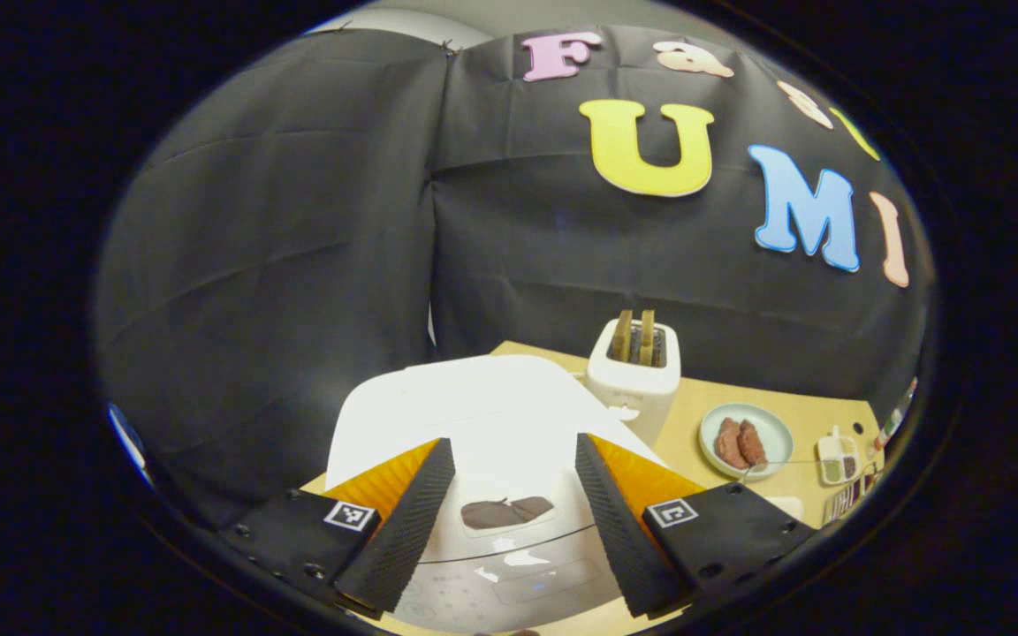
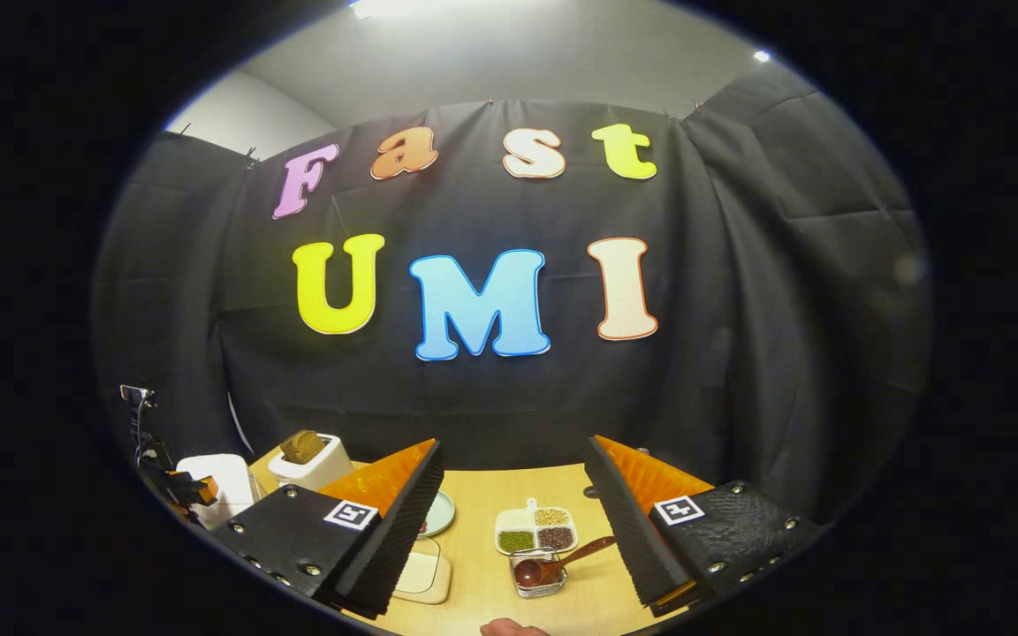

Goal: Close the left gripper, press the button to open the rice cooker; take a wooden spoon from the chopstick holder with the right hand, scoop a spoonful of rice and pour it into the rice cooker, then put the wooden spoon back into the chopstick holder.

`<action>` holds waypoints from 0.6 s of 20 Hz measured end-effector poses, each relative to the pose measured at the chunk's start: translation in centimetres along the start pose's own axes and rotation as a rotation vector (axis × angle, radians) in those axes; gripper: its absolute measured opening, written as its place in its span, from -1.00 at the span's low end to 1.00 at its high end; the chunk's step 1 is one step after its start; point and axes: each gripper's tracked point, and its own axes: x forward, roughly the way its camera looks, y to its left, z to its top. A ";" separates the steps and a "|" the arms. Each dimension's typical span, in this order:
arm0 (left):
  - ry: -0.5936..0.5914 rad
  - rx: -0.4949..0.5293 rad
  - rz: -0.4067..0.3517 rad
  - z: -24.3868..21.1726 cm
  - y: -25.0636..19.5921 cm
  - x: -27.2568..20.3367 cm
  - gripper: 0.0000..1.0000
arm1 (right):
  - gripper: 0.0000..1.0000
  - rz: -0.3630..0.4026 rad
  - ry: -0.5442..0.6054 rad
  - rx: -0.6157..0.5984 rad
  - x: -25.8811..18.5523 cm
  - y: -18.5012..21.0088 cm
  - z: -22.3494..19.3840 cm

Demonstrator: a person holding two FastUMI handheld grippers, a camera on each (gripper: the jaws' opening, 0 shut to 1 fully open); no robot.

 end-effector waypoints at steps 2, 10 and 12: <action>-0.083 -0.003 -0.061 3.8 -2.5 -3.0 0.92 | 0.95 0.009 -0.007 0.000 0.0 0.0 0.1; -0.413 0.121 -0.297 17.9 -16.8 -18.2 0.98 | 0.95 0.044 -0.034 -0.002 -1.1 0.5 1.1; -0.413 0.096 -0.353 17.8 -19.5 -20.7 0.87 | 0.95 0.059 -0.046 -0.001 -1.7 0.7 1.6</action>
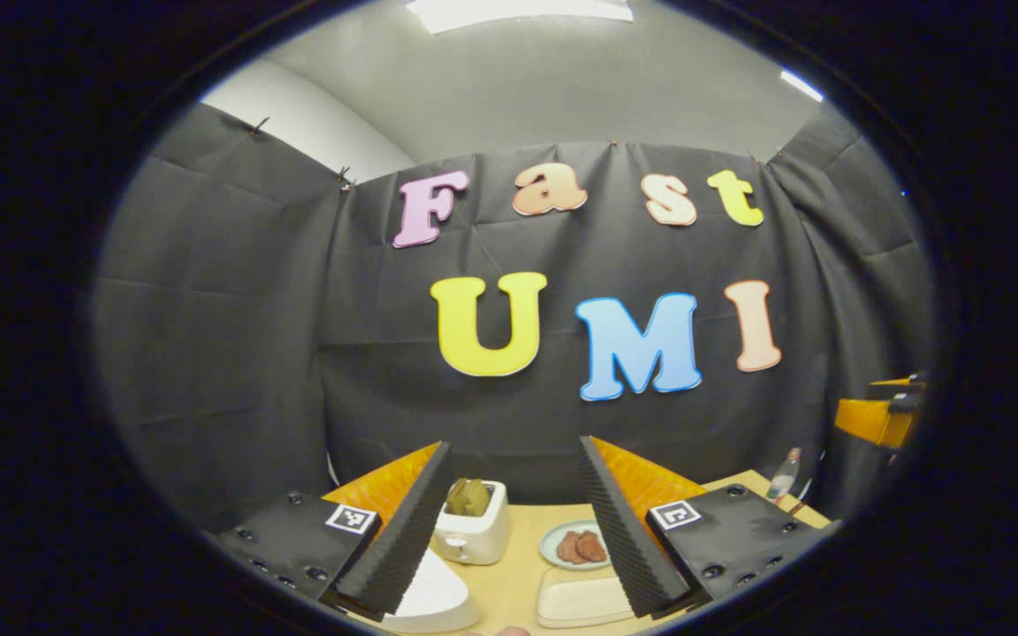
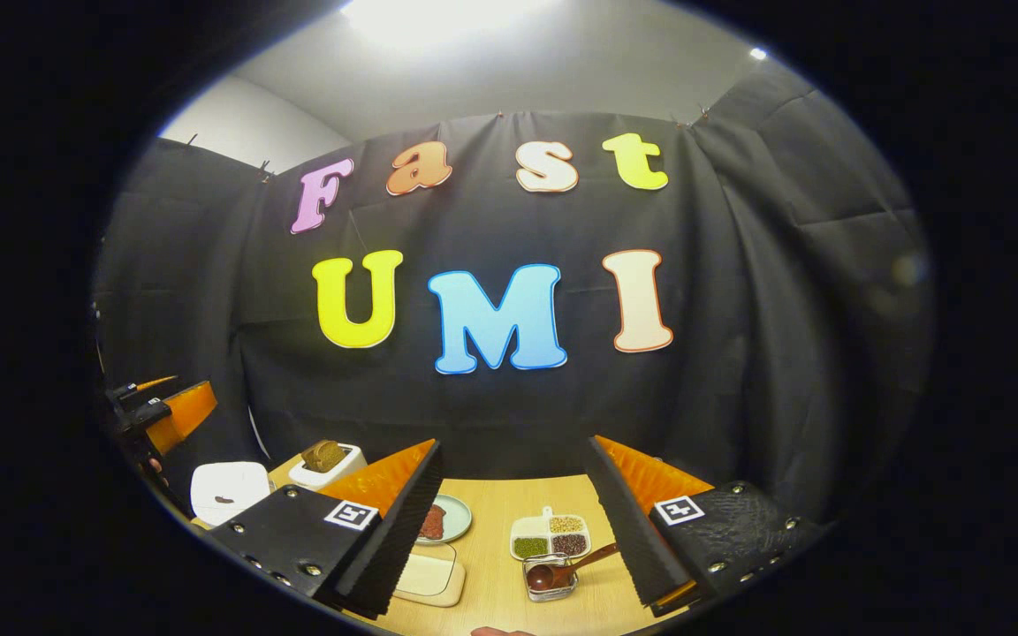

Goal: Close the left gripper, press the button to open the rice cooker; take a wooden spoon from the chopstick holder with the right hand, scoop a spoonful of rice and pour it into the rice cooker, then put the wooden spoon back into the chopstick holder.

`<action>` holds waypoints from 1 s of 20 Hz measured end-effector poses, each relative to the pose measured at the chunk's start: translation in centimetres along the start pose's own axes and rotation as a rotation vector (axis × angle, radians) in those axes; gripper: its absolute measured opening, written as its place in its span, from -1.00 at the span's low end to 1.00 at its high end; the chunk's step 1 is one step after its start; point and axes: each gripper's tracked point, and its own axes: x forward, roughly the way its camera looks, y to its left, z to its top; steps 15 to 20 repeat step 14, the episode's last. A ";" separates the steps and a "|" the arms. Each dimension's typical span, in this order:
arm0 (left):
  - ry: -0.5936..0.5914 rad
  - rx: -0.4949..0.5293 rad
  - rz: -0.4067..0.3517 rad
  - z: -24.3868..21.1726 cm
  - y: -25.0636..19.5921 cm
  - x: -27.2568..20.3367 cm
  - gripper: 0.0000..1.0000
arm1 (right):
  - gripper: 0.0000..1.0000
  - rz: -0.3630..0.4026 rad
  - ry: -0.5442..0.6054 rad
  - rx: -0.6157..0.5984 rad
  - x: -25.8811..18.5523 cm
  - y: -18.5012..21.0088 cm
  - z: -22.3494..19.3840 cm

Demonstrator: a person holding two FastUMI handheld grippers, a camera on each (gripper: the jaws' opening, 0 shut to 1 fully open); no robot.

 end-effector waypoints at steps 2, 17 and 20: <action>0.019 -0.018 -0.024 -0.2 -1.8 -1.0 1.00 | 0.95 0.015 -0.002 0.003 -0.5 0.0 0.3; 0.013 -0.036 0.002 0.8 -2.8 -4.5 1.00 | 0.96 0.005 -0.042 0.028 -3.2 -1.3 2.3; 0.013 -0.036 0.002 0.8 -2.8 -4.5 1.00 | 0.96 0.005 -0.042 0.028 -3.2 -1.3 2.3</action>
